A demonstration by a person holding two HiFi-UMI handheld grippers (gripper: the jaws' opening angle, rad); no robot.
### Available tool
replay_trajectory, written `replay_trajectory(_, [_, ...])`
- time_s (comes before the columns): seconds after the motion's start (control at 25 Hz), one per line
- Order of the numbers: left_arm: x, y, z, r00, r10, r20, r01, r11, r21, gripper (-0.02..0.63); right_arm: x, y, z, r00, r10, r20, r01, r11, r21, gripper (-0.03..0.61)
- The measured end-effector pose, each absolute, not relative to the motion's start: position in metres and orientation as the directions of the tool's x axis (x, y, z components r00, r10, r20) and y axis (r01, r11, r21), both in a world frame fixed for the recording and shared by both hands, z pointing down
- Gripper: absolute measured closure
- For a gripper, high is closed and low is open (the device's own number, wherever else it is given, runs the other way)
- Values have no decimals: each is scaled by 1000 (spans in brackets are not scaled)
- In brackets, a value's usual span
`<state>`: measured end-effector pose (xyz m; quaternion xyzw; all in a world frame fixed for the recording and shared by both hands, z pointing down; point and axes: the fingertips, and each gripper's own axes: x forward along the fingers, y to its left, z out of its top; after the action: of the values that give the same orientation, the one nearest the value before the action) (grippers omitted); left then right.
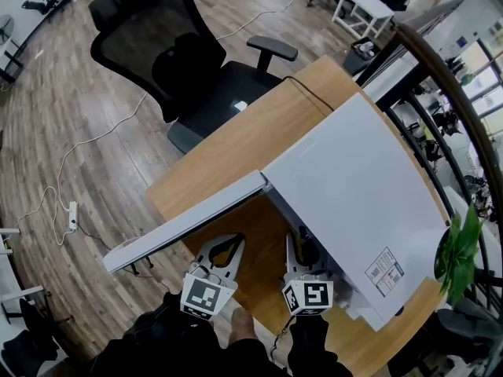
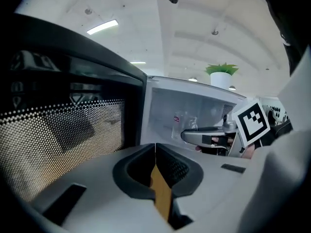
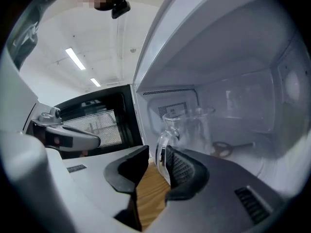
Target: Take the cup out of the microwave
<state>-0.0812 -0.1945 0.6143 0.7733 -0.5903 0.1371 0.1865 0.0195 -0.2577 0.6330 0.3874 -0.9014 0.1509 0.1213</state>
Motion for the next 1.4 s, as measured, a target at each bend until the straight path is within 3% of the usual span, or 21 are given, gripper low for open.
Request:
replay_trajectory(0.36, [-92,-196,618,254,-863,438,-967,-213,140,588,2,-268,634,-688,-644,336,-717,674,-176,473])
replay_trajectory(0.52, [-98,-195,620,253,-861,441,-967,-211,142,588,-3,-272,635,-676,-657,334,-727,669,-156,543])
replay_trajectory(0.8, [-109,-192,617,248,-865,436,-968,-205,145,588,-13,-274,626,-682,-667,301,-717,692,-90,561])
replay_trajectory(1.4, [-127,-174,595,256,-879,403,-966,-222,130,588,-26,-248,603,-696,-668,265,-716,675,-178,561])
